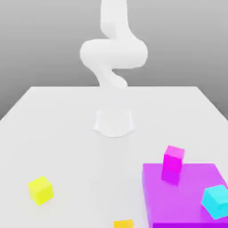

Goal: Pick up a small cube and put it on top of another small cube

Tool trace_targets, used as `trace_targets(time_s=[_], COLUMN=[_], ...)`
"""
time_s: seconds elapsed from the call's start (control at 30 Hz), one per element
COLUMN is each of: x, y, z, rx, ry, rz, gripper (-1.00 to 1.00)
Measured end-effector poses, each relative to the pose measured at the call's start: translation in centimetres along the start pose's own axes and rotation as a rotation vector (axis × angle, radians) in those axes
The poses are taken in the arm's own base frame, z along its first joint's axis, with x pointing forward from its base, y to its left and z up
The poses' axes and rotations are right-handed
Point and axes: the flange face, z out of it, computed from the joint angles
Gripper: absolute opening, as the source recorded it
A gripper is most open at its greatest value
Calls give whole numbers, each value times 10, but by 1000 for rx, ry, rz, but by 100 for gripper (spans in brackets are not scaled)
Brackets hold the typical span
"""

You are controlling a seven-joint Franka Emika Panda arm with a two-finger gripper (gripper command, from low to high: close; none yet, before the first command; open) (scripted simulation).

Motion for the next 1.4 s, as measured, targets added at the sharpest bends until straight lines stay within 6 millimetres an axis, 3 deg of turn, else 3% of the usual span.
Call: trace_targets(time_s=[0.33, 0.77, 1.0, 1.3, 1.4], x=[-17, -64, -106, -169, -189], y=[0, 56, 96, 140, 160], z=[151, 325, 397, 464, 494], rx=[-262, -526, -644, -784, -795], ry=[4, 4, -14, -59, -64], rz=[304, 700, 924, 1235, 1266], gripper=[0, 0, 0, 0, 0])
